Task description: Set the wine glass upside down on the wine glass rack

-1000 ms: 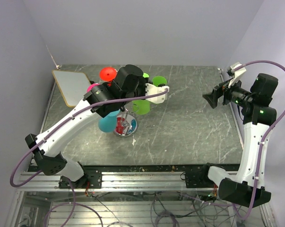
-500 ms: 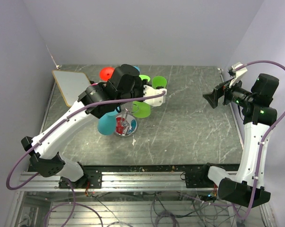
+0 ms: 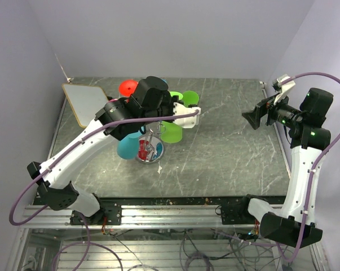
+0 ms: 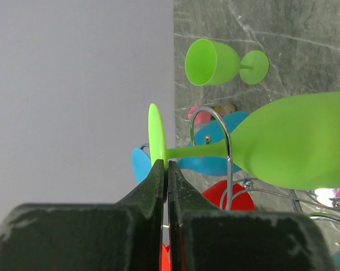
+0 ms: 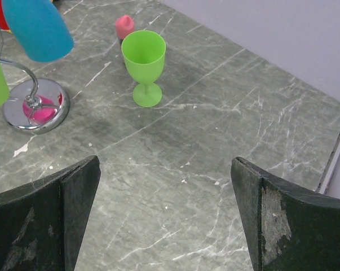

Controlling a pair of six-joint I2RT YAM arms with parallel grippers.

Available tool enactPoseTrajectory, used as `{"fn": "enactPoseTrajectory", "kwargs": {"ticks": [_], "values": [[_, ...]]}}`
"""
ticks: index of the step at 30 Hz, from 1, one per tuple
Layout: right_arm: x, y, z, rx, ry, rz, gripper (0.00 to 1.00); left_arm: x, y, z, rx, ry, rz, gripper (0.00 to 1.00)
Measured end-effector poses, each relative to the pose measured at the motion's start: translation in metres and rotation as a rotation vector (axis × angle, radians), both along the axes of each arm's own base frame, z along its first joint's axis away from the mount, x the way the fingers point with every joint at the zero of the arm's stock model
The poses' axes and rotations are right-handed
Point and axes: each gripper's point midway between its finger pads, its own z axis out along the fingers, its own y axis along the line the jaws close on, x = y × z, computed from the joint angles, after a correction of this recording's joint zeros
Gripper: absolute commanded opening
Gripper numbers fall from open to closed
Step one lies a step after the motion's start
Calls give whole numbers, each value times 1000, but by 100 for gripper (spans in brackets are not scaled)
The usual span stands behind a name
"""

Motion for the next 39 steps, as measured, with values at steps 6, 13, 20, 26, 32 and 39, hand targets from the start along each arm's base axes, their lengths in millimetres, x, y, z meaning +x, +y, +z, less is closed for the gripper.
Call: {"fn": "enactPoseTrajectory", "kwargs": {"ticks": [6,13,20,26,32,39], "values": [[0,0,0,2,1,0,100,1,-5,-2,-27,19,8,7],[0,0,-2,4,6,-1,100,2,-8,0,-53,27,16,7],[0,0,-2,5,6,-1,100,2,-8,-1,-46,29,10,7],[1,-1,-4,6,8,-2,100,-2,-4,3,-12,17,-15,7],[1,-1,-4,7,8,-2,100,-7,-3,13,1,-2,-49,7],[1,0,-4,7,9,-2,100,-6,-5,9,15,-3,-59,8]]}}
